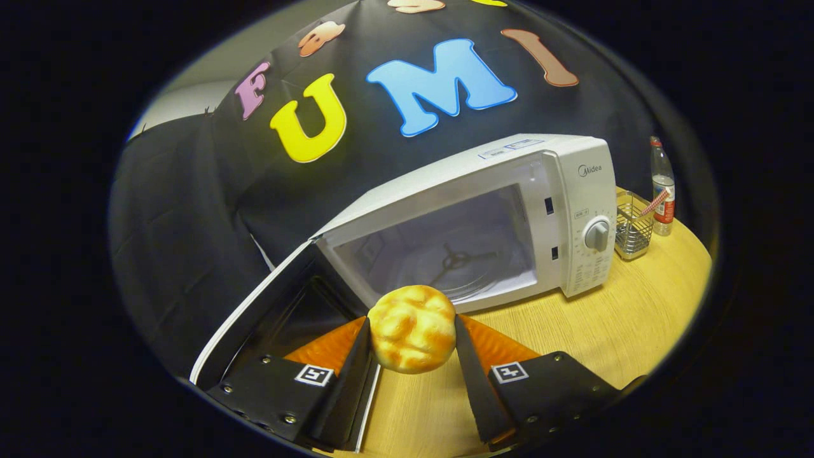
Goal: Open the microwave, put the food inside, and close the microwave door.
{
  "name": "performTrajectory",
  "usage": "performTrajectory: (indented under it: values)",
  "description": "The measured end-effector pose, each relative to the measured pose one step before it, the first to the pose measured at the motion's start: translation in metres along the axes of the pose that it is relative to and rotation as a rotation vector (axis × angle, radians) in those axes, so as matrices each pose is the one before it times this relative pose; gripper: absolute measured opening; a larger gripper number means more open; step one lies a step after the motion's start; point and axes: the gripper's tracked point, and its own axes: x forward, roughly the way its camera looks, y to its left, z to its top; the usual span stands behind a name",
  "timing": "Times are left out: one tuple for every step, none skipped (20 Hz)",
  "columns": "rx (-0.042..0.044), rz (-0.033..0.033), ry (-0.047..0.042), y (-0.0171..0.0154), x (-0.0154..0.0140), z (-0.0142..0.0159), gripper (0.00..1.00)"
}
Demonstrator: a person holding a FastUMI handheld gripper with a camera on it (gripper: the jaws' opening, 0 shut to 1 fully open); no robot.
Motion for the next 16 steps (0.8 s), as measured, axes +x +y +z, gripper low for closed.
performTrajectory:
  values:
    - [0.01115,-0.00344,-0.02030,-0.00300,0.00942,0.00361,0.75]
    - [0.00410,-0.00379,-0.02009,-0.00232,0.00959,0.00302,0.75]
    - [-0.00128,-0.00562,-0.01709,-0.00272,0.00912,0.00156,0.75]
    - [-0.00011,-0.00250,-0.01440,-0.00216,0.00868,0.00078,0.75]
    - [0.00528,-0.00032,-0.00846,-0.00062,0.00821,-0.00071,0.75]
    - [0.00895,-0.00114,-0.00741,0.00030,0.00823,-0.00133,0.75]
    - [0.01217,-0.00265,-0.00652,0.00009,0.00871,-0.00022,0.75]
    - [0.01552,-0.00139,-0.00723,0.00002,0.00894,-0.00097,0.75]
    - [0.01508,-0.00293,-0.00802,-0.00001,0.00869,-0.00135,0.75]
    - [0.01324,-0.00594,-0.01282,-0.00056,0.00849,0.00101,0.75]
    - [0.00834,-0.01286,-0.01234,-0.00254,0.00581,0.00033,0.75]
    - [0.00658,-0.01200,-0.01468,-0.00203,0.00530,0.00096,0.75]
    - [0.00877,-0.00893,-0.01119,-0.00130,0.00576,-0.00058,0.75]
    - [0.00812,-0.00951,-0.00975,-0.00232,0.00574,0.00036,0.75]
    - [0.01074,-0.01342,-0.00661,-0.00293,0.00578,-0.00046,0.75]
    - [0.01481,-0.01367,-0.00329,-0.00442,0.00655,0.00019,0.75]
